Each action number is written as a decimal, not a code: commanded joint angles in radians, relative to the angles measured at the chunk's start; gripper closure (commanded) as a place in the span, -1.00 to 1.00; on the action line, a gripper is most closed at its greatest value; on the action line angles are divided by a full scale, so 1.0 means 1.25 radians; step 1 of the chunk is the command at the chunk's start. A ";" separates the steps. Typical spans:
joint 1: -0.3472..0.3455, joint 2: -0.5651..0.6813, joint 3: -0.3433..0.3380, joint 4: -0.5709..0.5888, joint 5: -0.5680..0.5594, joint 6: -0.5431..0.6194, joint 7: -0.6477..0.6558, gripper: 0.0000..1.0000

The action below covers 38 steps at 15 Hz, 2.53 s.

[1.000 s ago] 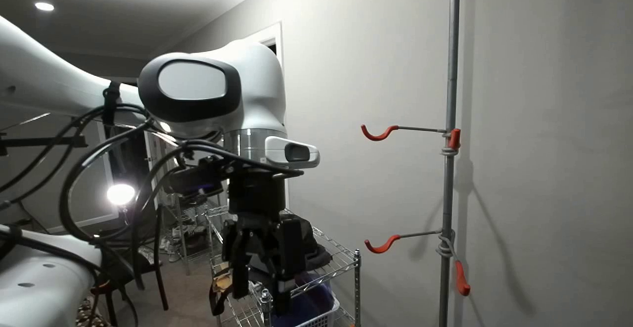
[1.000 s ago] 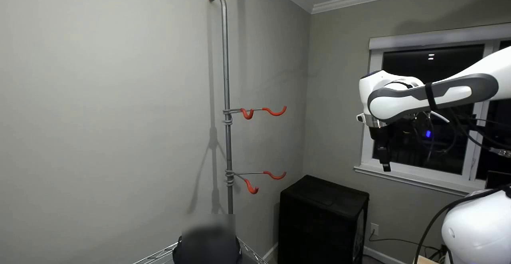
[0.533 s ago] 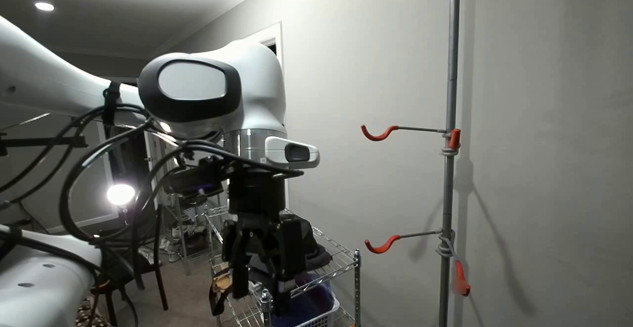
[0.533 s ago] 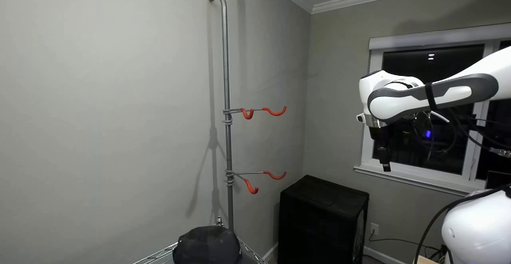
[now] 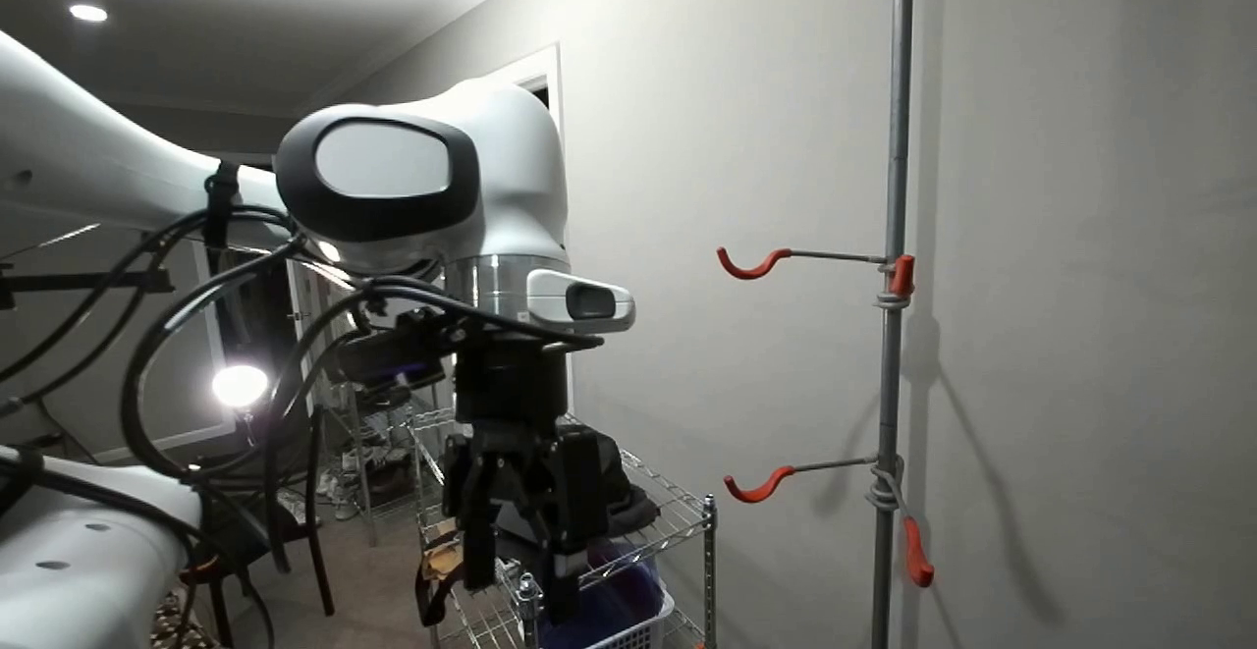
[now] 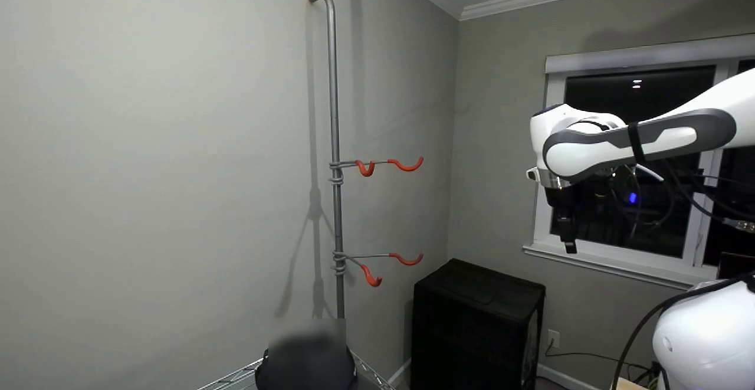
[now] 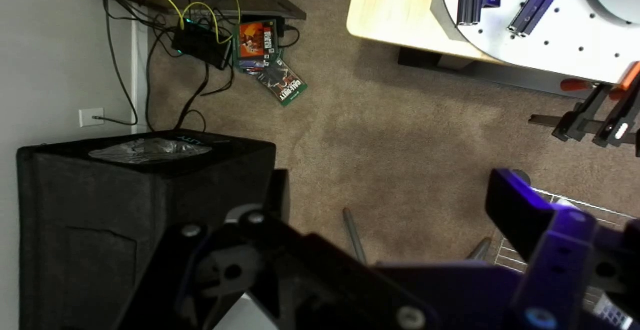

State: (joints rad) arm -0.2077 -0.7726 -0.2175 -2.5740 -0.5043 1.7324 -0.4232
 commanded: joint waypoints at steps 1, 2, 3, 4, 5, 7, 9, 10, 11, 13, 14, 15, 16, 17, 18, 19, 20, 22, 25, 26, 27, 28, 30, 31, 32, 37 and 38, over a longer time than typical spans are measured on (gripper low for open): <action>0.078 0.064 0.044 0.048 0.045 0.008 0.066 -1.00; 0.118 0.074 0.067 0.057 0.071 0.020 0.071 -1.00; 0.152 0.075 0.083 0.061 0.088 0.037 0.062 -1.00; 0.184 0.092 0.108 0.074 0.102 0.054 0.067 -1.00; 0.217 0.111 0.130 0.089 0.120 0.077 0.068 -1.00; 0.278 0.158 0.181 0.122 0.153 0.114 0.072 -1.00; 0.321 0.216 0.243 0.166 0.164 0.136 0.093 -1.00; 0.334 0.246 0.280 0.191 0.157 0.138 0.121 -1.00; 0.342 0.281 0.318 0.222 0.142 0.135 0.159 -1.00; 0.348 0.355 0.393 0.292 0.109 0.123 0.257 -1.00; 0.352 0.396 0.423 0.329 0.096 0.130 0.293 -1.00; 0.353 0.444 0.448 0.373 0.081 0.134 0.323 -1.00; 0.356 0.495 0.464 0.421 0.073 0.132 0.345 -1.00; 0.361 0.547 0.470 0.466 0.078 0.137 0.350 -1.00; 0.366 0.596 0.473 0.511 0.084 0.142 0.351 -1.00; 0.373 0.644 0.472 0.547 0.088 0.159 0.343 -1.00; 0.382 0.685 0.467 0.574 0.098 0.181 0.325 -1.00; 0.396 0.748 0.458 0.615 0.102 0.221 0.293 -1.00; 0.407 0.800 0.447 0.644 0.123 0.226 0.223 -1.00; 0.418 0.781 0.439 0.621 0.105 0.226 0.283 -1.00; 0.421 0.798 0.436 0.633 0.107 0.226 0.267 -1.00; 0.422 0.808 0.434 0.640 0.109 0.226 0.259 -1.00; 0.423 0.810 0.434 0.647 0.110 0.225 0.253 -1.00; 0.423 0.810 0.434 0.650 0.110 0.225 0.251 -1.00; 0.423 0.810 0.434 0.650 0.111 0.225 0.250 -1.00; 0.418 0.839 0.430 0.574 0.141 0.472 0.246 -1.00; 0.419 0.848 0.426 0.555 0.142 0.533 0.252 -1.00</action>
State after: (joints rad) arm 0.3160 0.2686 0.3323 -1.8075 -0.3543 2.2063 -0.1063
